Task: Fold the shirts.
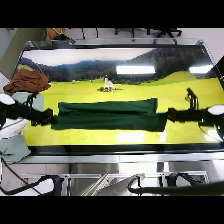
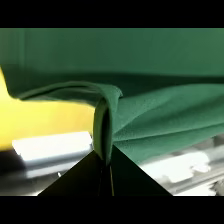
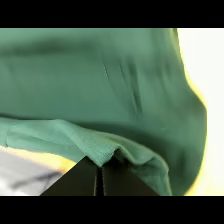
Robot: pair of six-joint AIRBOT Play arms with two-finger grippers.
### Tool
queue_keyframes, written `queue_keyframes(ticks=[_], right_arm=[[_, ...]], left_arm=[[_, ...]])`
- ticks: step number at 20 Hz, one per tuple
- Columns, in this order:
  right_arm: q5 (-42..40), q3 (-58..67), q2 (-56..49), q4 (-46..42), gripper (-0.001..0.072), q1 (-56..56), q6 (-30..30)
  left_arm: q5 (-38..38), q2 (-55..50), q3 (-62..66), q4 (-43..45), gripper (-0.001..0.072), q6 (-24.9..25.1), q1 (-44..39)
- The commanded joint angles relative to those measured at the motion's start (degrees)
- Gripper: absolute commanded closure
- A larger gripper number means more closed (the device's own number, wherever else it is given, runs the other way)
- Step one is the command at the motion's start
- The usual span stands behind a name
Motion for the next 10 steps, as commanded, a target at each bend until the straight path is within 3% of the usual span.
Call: queue_keyframes(ticks=[1,7,8,9,10], right_arm=[[-2.78,10.36,-12.79,7.39,0.0681,0.42,-7.39],[-8.00,13.14,-27.43,8.48,0.0674,5.29,-12.33],[-8.39,13.38,-27.91,8.26,0.0626,5.22,-12.98],[-8.24,14.01,-27.82,8.24,0.0478,4.81,-14.27],[-7.06,14.95,-27.45,7.74,0.0396,4.20,-14.91]], left_arm=[[1.86,-8.00,11.21,-1.18,0.0698,-2.38,-2.29],[4.92,-23.82,22.84,-0.74,0.0696,-1.95,-6.82],[4.50,-25.90,24.46,-0.66,0.0695,-1.97,-6.99],[3.48,-27.85,26.36,-0.70,0.0692,-2.14,-6.99],[2.23,-29.22,28.09,-0.72,0.0523,-2.19,-6.99]])
